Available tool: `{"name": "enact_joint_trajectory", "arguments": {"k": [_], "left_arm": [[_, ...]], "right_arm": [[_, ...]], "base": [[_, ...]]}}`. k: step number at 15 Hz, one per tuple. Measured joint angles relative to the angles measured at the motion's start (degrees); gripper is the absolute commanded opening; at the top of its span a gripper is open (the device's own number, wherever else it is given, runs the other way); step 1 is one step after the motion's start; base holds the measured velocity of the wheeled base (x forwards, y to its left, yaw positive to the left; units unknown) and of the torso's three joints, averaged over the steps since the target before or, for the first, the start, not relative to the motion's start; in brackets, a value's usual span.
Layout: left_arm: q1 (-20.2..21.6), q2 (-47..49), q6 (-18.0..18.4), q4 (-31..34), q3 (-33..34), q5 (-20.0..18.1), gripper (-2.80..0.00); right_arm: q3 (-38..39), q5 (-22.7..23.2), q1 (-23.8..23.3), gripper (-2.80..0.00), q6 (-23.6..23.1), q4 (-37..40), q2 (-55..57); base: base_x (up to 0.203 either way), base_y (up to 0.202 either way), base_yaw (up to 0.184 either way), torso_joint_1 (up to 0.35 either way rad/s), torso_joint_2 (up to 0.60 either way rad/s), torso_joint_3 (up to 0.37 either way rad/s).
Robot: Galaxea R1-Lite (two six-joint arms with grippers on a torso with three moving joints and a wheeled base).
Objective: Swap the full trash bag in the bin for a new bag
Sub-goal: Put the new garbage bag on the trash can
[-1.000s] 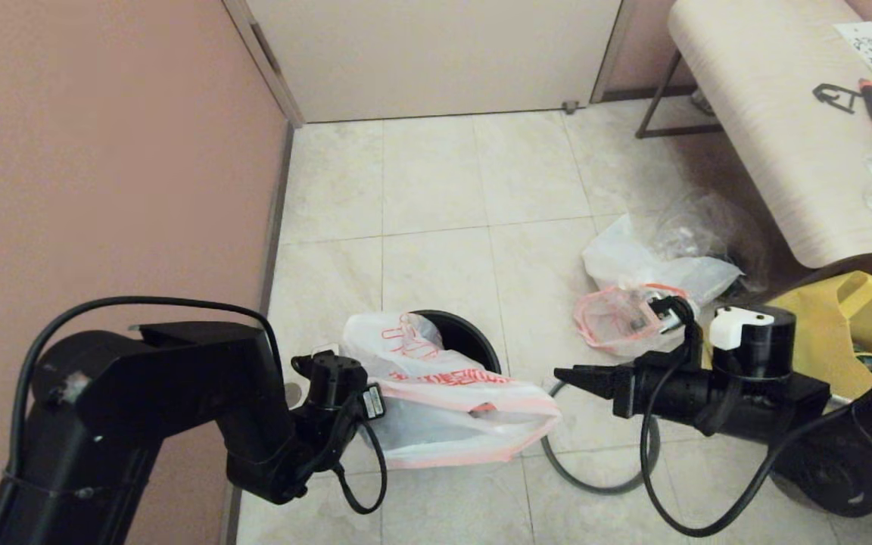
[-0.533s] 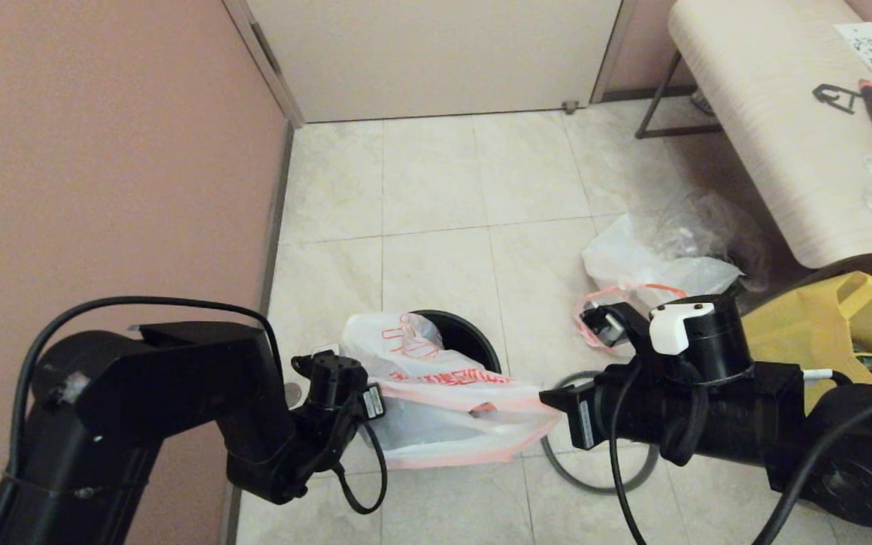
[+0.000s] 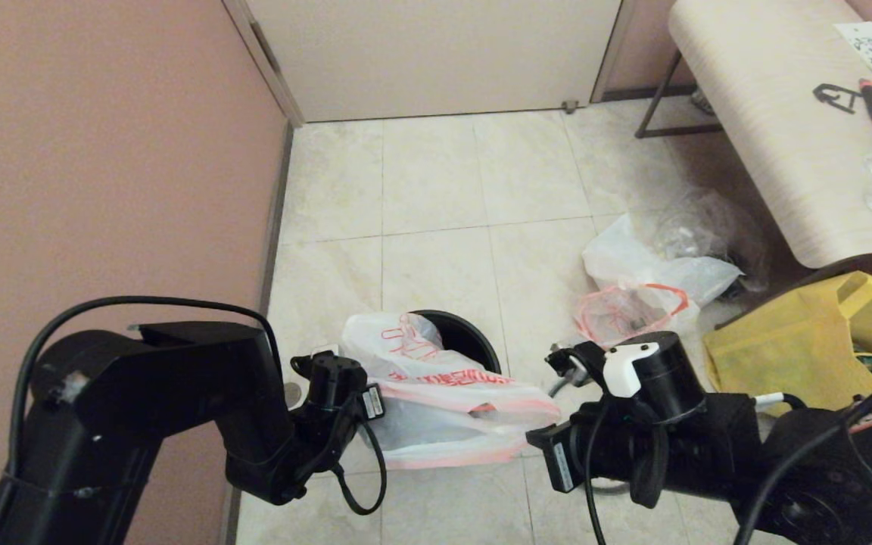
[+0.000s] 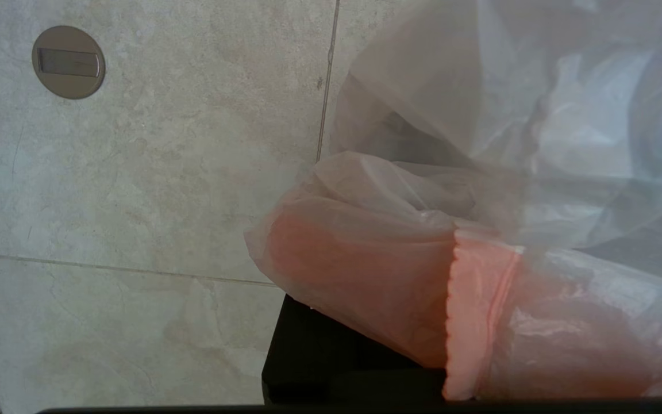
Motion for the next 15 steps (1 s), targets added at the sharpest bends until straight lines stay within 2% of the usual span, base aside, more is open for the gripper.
{"name": "enact_joint_trajectory", "arguments": {"k": [2, 3, 8, 10, 15], "left_arm": [[-0.1, 0.0, 0.0, 0.0, 0.1, 0.0, -2.80], [-0.1, 0.0, 0.0, 0.0, 0.0, 0.0, -2.80], [-0.1, -0.1, -0.1, 0.0, 0.2, 0.0, -2.80], [-0.1, -0.2, -0.4, -0.3, 0.4, 0.0, -2.80], [-0.5, -0.2, -0.5, -3.6, 2.7, 0.0, -2.80]], "right_arm": [[-2.0, -0.7, -0.6, -2.80, -0.2, -7.1, 4.0], [-3.3, -1.8, -0.7, -2.80, -0.4, -8.3, 5.2], [-6.4, -9.9, -1.2, -2.80, -1.2, 0.1, 10.1], [-7.0, -11.1, -2.3, -2.80, -1.9, 0.9, 12.6], [-10.4, -12.3, -4.4, -2.80, -6.3, -9.6, 21.8]], "base": [[0.000, 0.000, 0.000, 0.000, 0.00, 0.000], [0.000, 0.000, 0.000, 0.000, 0.00, 0.000], [0.000, 0.000, 0.000, 0.000, 0.00, 0.000], [0.000, 0.000, 0.000, 0.000, 0.00, 0.000], [0.000, 0.000, 0.000, 0.000, 0.00, 0.000]]}}
